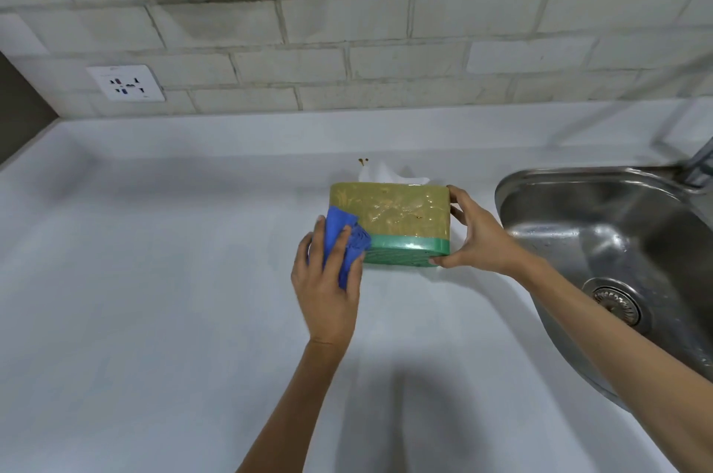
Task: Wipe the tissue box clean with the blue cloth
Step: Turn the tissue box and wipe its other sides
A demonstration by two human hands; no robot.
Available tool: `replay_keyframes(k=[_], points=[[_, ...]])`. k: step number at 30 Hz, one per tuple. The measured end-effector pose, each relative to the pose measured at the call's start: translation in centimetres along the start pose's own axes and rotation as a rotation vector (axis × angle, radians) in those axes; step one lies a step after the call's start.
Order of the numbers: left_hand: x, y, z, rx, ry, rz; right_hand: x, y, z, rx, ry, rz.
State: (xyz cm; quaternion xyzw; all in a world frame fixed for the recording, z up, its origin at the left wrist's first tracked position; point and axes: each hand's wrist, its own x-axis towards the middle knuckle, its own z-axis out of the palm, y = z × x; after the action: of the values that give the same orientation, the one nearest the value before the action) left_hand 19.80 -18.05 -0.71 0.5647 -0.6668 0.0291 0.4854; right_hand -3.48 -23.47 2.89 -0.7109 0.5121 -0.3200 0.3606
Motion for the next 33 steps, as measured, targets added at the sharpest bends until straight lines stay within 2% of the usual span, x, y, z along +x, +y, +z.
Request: replay_keyframes(k=[2,3,6,8,12,15,21,23,25,28,29,33], points=[[0.3,0.9,0.1,-0.114,-0.005,-0.171,-0.2,-0.1,0.2,-0.002,0.006,-0.004],[0.5,1.3,0.3,-0.137,-0.01,-0.196,-0.2,-0.1,0.2,-0.006,0.011,-0.007],[-0.1,1.2,0.3,-0.073,-0.04,-0.001,-0.5,0.0,0.2,-0.034,0.019,-0.02],[-1.0,0.4,-0.1,-0.089,-0.053,0.042,-0.7,-0.1,0.1,-0.046,0.018,-0.024],[-0.5,0.6,-0.7,-0.29,-0.051,-0.239,-1.0,-0.3,0.4,-0.044,0.025,-0.024],[1.5,1.0,-0.5,-0.375,-0.05,-0.317,-1.1,-0.1,0.6,-0.045,0.041,-0.028],[3.9,0.8,-0.6,-0.478,-0.02,-0.305,-1.1,0.2,0.6,-0.057,0.031,-0.031],[4.5,1.1,-0.4,-0.442,-0.005,-0.314,-0.9,0.3,0.5,-0.057,0.031,-0.034],[4.2,1.3,-0.7,-0.311,-0.056,-0.21,-0.8,0.4,0.5,-0.061,0.027,-0.041],[1.8,0.2,-1.3,-0.097,-0.161,0.092,-0.7,0.4,0.3,-0.066,0.012,-0.047],[1.1,-0.4,-1.8,-0.107,-0.179,0.095,-0.7,0.4,0.3,-0.07,0.008,-0.047],[2.4,-0.7,-2.4,-0.216,-0.137,-0.12,-0.7,0.5,0.2,-0.081,-0.007,-0.051]])
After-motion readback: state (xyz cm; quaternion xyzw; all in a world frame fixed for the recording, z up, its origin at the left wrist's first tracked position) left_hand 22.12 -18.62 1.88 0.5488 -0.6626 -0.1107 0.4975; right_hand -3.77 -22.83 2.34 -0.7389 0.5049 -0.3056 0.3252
